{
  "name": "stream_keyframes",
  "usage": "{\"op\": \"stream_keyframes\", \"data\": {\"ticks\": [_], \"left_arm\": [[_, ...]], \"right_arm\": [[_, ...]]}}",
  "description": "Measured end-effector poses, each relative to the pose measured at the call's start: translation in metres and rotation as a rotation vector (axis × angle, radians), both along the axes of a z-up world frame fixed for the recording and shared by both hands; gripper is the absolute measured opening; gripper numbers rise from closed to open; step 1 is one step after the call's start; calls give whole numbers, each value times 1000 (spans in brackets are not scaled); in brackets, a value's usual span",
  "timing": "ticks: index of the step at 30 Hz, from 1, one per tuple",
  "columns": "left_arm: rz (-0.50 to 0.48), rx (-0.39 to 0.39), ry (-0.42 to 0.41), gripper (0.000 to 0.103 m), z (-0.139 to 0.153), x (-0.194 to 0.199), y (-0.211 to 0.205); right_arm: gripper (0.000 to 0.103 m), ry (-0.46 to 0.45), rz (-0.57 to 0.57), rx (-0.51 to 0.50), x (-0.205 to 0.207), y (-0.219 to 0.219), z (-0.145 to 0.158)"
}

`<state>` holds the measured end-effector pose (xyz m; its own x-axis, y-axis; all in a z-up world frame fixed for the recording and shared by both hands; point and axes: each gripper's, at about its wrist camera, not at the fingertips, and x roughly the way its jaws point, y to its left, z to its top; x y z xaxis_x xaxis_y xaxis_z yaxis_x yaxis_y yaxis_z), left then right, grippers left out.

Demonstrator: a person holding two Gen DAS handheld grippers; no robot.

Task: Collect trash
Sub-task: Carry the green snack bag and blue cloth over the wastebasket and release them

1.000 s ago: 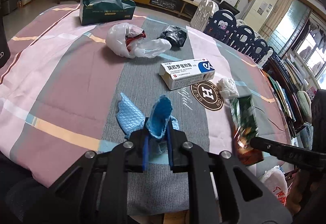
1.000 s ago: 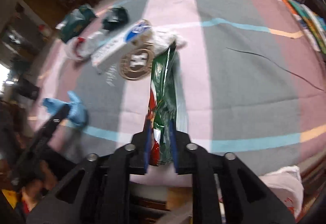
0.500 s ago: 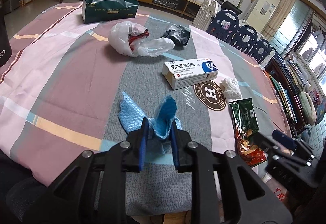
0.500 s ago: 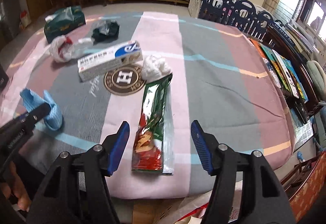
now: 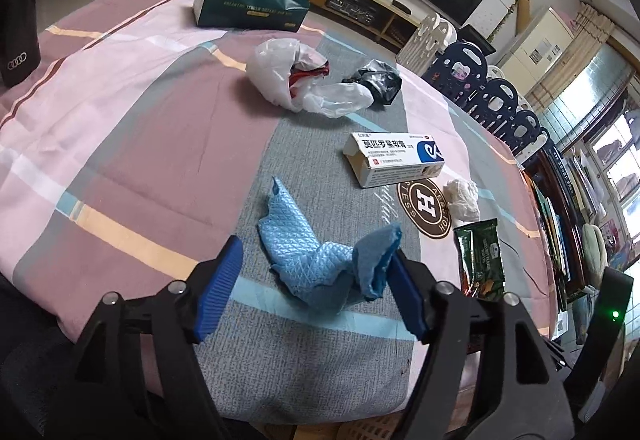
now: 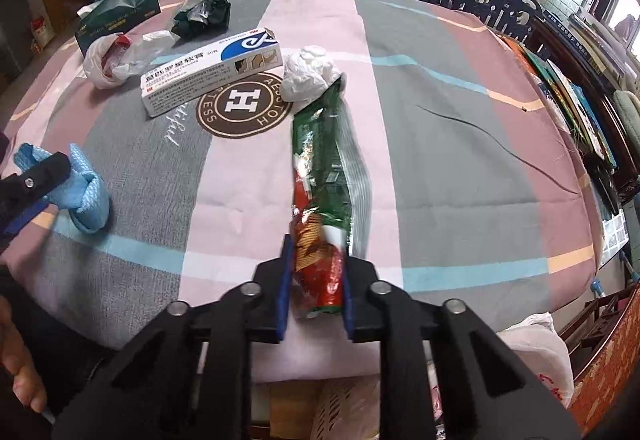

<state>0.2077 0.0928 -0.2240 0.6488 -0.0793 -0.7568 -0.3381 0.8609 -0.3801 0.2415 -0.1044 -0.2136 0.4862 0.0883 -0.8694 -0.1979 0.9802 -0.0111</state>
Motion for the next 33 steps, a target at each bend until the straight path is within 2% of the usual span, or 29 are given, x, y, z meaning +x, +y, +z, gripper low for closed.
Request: {"op": "stream_keyframes", "data": {"ticks": [2,4,7,13,19,25,29,33], "left_arm": [[-1,-1,4,79,-2,3,-1],[-24,-14,19,78,-6,9,-3],[-92,-25,52,52,-14,17,-12],[-137,50,-6,29,-3,14,-24],[-123,118,-102,28,21,-1,-27],[-110,268,-122,28,59,-30,-46],[-139,346,-202,28,98,-53,-69],[-182,348,-293,28,135,-75,-91]], "right_arm": [[16,0,5,31,-5,-1,4],[16,2,2,56,-10,-2,7],[16,13,-10,92,-18,-5,9],[16,-30,-14,133,-36,-9,29],[16,-118,-42,184,-57,-26,68],[16,-167,-91,270,-84,-57,100],[16,-196,-117,298,-105,-81,118],[16,-252,-147,305,-129,-111,141]]}}
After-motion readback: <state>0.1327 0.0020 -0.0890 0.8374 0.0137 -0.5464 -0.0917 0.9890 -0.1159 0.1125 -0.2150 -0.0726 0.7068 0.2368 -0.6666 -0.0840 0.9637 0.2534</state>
